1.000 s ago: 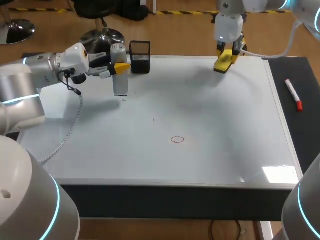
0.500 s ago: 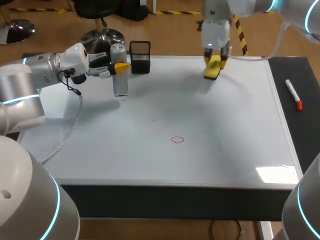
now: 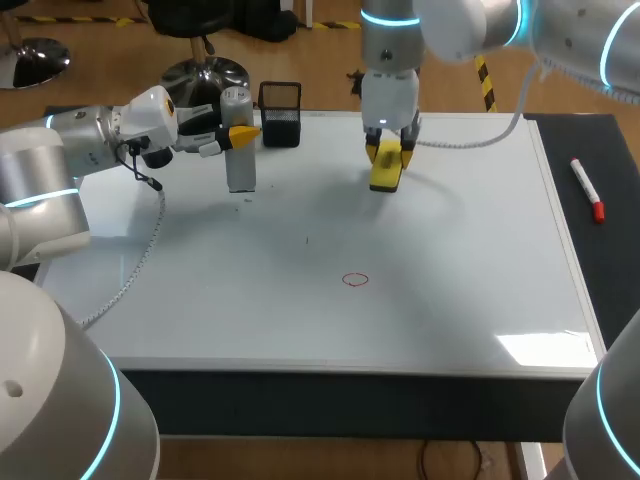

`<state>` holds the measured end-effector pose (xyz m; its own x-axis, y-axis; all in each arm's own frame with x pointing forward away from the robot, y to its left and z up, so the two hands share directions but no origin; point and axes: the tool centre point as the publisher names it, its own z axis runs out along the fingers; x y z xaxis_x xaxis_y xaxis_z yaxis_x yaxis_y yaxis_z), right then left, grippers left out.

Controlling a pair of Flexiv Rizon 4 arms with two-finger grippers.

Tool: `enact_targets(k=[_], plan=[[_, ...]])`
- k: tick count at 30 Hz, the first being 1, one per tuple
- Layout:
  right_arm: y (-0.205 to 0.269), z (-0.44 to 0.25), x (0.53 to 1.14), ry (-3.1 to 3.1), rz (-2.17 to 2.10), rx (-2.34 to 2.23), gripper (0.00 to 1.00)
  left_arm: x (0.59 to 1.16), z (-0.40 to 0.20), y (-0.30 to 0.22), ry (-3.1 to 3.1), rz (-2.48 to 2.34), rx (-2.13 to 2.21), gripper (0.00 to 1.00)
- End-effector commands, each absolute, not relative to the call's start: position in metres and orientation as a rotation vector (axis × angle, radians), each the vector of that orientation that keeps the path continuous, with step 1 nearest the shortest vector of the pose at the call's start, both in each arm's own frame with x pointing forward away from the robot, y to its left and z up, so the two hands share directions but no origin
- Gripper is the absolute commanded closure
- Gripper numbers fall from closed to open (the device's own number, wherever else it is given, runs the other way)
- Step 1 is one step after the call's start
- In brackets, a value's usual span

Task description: Pick up the inspection probe, press it on each red-marked spot on the whiteboard one by one, put down the probe, pick up the eraser, and wipe off all the red marks.

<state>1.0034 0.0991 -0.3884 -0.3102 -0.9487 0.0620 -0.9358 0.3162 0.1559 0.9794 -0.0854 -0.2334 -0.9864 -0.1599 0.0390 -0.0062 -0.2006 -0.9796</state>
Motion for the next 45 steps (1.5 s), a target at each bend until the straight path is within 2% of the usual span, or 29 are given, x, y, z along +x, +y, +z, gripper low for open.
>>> enact_targets(k=[1,15,28,45], plan=[[0.109,-0.386,0.971,-2.475,-0.048,1.807,1.0,0.979,-0.233,-0.086,1.917,-2.351,-0.201,1.0],[0.166,-0.394,0.901,-2.433,-0.106,1.867,1.0,0.979,-0.233,-0.086,1.917,-2.351,-0.201,1.0],[0.182,-0.398,0.852,-2.451,-0.187,1.841,1.0,0.979,-0.233,-0.086,1.917,-2.351,-0.201,1.0],[0.18,-0.391,0.869,-2.443,-0.138,1.881,1.0,0.979,-0.233,-0.086,1.917,-2.351,-0.201,1.0]])
